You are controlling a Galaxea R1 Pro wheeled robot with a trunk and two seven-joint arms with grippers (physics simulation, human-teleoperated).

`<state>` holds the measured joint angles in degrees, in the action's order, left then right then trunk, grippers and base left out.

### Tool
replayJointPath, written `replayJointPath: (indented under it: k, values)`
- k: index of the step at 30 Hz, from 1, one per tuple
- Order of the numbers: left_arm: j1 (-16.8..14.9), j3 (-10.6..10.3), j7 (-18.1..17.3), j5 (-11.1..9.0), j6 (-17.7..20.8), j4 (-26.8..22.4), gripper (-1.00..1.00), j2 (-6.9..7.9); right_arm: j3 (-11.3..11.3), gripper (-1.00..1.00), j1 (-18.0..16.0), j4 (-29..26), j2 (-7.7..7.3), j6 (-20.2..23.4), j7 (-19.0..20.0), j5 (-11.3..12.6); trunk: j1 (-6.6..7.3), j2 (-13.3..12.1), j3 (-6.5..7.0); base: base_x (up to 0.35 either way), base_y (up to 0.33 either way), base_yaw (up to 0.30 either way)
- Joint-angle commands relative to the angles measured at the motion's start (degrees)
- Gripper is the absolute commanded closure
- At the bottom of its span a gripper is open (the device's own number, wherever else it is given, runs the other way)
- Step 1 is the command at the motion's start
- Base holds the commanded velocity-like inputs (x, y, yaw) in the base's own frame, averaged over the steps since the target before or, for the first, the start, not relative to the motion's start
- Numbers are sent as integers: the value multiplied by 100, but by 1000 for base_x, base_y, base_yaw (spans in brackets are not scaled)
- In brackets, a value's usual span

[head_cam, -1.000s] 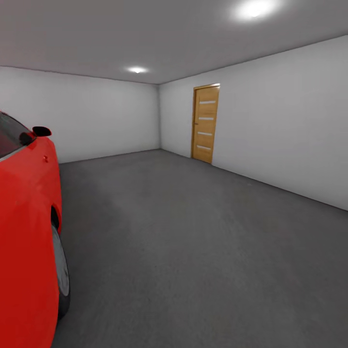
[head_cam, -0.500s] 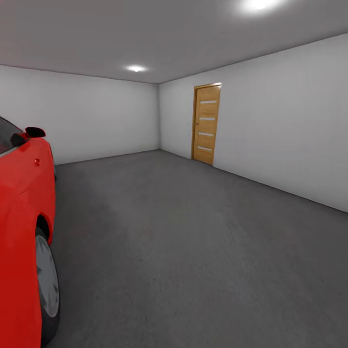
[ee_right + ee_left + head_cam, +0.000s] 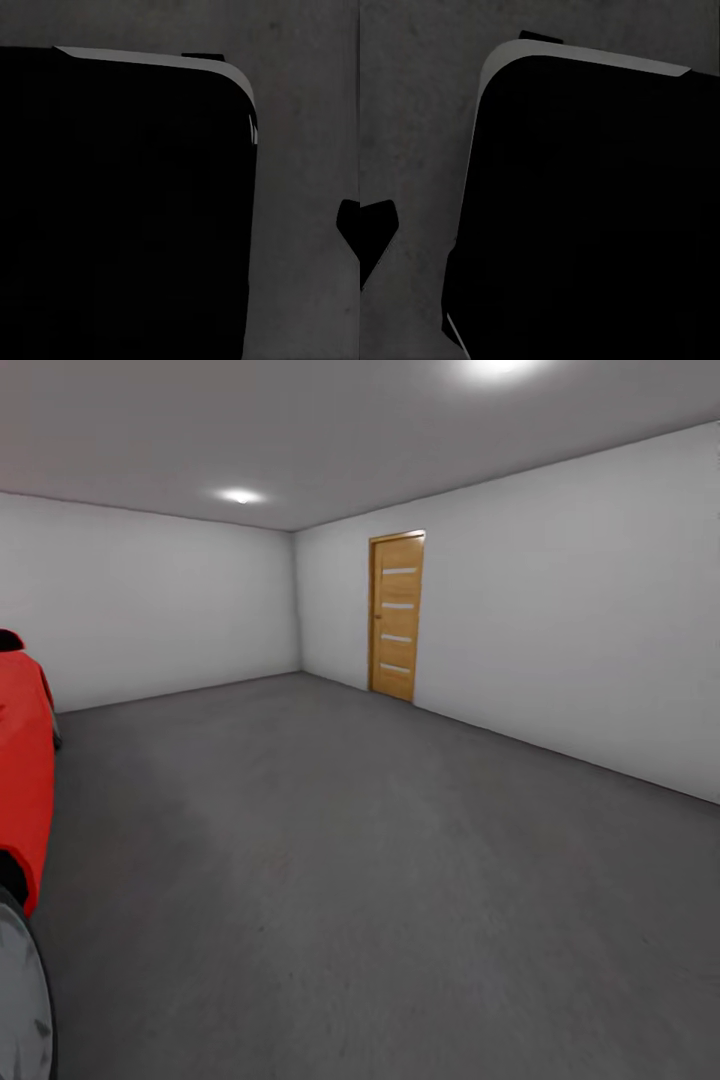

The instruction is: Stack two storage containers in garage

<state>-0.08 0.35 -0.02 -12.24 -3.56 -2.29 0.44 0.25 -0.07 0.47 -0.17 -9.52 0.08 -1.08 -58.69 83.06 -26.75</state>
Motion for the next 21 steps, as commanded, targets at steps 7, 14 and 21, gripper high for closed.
replayJointPath:
  k: [7, 14, 21]
  values:
    - [-1, 0, -3, -33, -14, 0, -100, 0, 16, -100, -2, 5, -9, -24, 1, -35, -3, 2, -4, 322, 0, -22]
    - [-1, 0, 2, -33, -14, 0, -100, 0, 19, -100, -2, 5, -1, -31, -16, -208, -3, 2, -4, 322, 0, -1]
    - [-1, 0, 2, -33, -8, 1, -100, 0, 9, -100, -2, 5, 20, -30, -17, -232, -3, 2, -4, 322, 0, 0]
